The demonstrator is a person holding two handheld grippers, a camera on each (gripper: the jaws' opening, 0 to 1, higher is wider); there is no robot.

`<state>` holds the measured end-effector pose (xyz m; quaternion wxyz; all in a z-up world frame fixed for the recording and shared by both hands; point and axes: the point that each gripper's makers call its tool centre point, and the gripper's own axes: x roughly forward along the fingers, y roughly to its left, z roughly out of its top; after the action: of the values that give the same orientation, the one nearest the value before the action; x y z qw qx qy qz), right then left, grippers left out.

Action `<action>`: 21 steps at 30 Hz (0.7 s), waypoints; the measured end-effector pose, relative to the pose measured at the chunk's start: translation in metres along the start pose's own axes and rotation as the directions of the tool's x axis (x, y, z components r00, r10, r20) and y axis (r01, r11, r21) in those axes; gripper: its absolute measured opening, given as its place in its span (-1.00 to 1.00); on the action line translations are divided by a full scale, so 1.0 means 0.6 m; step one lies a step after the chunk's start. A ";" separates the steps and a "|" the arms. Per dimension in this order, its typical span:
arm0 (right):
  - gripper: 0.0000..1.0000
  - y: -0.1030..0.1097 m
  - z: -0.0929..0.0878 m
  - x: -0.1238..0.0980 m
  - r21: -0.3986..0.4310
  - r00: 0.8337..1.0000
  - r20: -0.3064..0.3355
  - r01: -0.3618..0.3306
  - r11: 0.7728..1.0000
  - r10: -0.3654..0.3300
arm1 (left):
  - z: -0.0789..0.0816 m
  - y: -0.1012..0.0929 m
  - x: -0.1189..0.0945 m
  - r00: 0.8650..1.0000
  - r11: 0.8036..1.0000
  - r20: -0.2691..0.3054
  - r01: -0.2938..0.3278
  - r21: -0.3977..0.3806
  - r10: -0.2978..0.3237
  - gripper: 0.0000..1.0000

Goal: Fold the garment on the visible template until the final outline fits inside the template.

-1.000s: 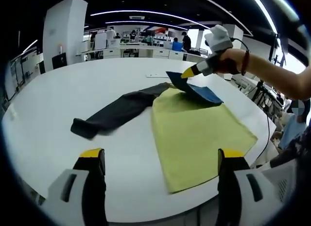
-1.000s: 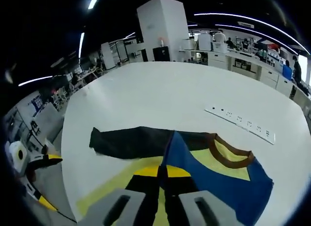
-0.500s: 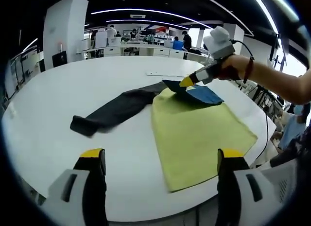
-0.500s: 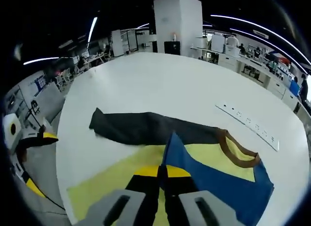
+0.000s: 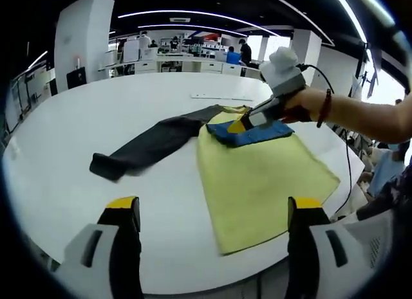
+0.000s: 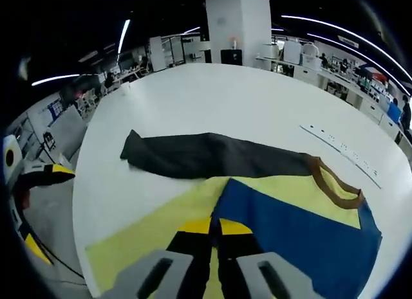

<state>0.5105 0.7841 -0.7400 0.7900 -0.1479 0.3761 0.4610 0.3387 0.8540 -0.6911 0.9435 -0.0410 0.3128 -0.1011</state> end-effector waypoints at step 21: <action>0.20 -0.073 -0.031 -0.066 0.046 0.998 0.048 0.024 0.999 -0.026 | 0.010 0.002 -0.008 1.000 1.000 0.016 -0.026 0.003 0.026 0.98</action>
<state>0.5274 0.7255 -0.7284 0.8079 -0.1233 0.3653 0.4458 0.3386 0.8565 -0.6838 0.9473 -0.0365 0.3055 -0.0891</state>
